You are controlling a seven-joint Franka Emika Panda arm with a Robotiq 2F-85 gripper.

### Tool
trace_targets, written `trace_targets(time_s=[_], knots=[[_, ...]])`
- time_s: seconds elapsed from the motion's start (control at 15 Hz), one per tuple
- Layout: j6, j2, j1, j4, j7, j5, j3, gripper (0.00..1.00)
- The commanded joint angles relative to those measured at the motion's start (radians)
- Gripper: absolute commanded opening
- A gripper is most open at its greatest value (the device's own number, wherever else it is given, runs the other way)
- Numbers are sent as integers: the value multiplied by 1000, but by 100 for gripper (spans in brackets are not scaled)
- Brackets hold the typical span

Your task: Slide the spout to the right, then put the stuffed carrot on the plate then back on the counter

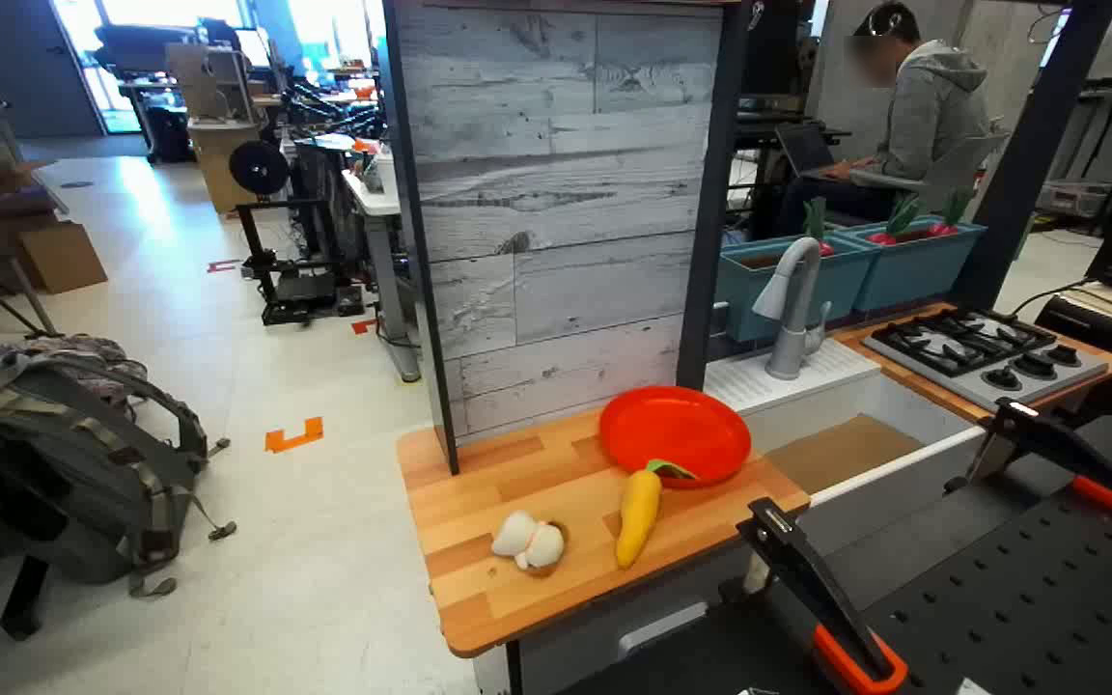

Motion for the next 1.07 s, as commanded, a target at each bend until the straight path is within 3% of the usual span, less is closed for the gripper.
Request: trace_targets(time_s=[0.0, 0.13, 0.53, 1.0], knots=[[-2, 3, -11, 2, -5, 5, 9, 100], [-2, 3, -11, 2, -5, 5, 9, 100], [136, 210, 7, 52, 101, 104, 29, 100], [313, 545, 16, 199, 138, 410, 59, 100]])
